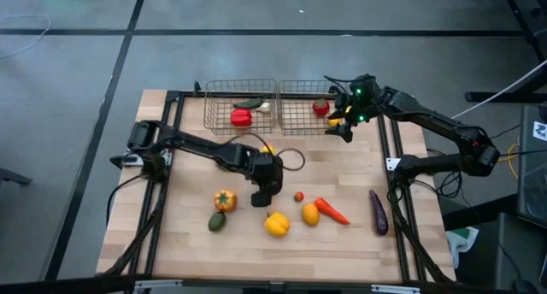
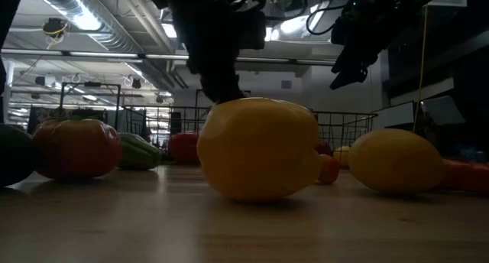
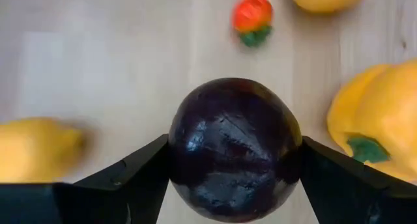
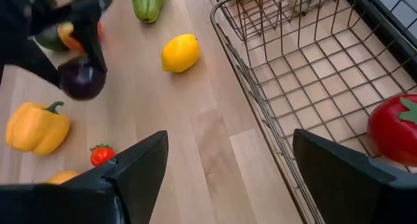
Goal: Sort produce into baskets
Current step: Put the purple onion into the left golden wire basket
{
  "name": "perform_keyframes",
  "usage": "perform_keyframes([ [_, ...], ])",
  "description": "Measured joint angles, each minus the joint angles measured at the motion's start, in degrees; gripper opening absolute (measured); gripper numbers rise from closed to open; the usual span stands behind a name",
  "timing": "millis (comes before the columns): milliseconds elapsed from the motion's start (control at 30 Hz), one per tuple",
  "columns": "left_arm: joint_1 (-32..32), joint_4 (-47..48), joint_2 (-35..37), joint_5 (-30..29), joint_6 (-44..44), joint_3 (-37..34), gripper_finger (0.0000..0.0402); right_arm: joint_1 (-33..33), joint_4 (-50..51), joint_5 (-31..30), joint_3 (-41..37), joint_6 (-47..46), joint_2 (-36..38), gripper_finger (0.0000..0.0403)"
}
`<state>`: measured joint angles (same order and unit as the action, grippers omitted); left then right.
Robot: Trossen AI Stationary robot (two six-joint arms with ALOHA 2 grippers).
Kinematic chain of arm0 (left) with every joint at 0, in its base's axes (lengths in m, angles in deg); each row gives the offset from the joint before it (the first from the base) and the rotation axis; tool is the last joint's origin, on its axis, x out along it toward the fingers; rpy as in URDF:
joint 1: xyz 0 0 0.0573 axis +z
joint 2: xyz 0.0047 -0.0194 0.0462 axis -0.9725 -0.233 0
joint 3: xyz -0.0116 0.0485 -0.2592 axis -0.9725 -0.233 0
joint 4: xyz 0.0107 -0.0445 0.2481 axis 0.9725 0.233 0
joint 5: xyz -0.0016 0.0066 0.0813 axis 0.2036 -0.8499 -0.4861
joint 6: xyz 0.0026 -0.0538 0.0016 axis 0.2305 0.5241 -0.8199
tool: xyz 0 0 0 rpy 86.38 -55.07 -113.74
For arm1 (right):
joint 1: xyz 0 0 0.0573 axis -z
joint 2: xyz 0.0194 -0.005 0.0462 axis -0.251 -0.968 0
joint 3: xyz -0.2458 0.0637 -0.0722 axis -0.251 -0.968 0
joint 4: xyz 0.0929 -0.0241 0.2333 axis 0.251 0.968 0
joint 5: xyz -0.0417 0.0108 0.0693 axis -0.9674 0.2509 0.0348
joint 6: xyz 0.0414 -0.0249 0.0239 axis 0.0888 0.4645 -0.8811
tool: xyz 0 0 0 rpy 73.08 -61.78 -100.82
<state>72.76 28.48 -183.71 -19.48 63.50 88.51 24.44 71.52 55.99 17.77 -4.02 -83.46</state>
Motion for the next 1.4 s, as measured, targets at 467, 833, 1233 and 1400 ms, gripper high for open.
perform_keyframes([
  [467,14.8,2.0,13.0,-5.5,-3.0,0.0,0.0303,0.0,0.0,6.8,0.0,-0.1,0.0,0.0326],
  [833,29.9,1.4,12.5,-8.2,-4.5,0.1,0.0303,-7.3,-3.0,6.2,0.0,-2.4,-0.1,0.0326],
  [1233,35.8,-1.1,3.5,-4.9,-4.4,0.1,0.0304,-19.9,-9.1,0.8,0.0,-2.4,-0.1,0.0326],
  [1400,35.8,-1.7,1.8,-4.9,-4.6,0.1,0.0304,-23.3,-9.1,-2.4,0.0,-2.4,-0.1,0.0326],
])
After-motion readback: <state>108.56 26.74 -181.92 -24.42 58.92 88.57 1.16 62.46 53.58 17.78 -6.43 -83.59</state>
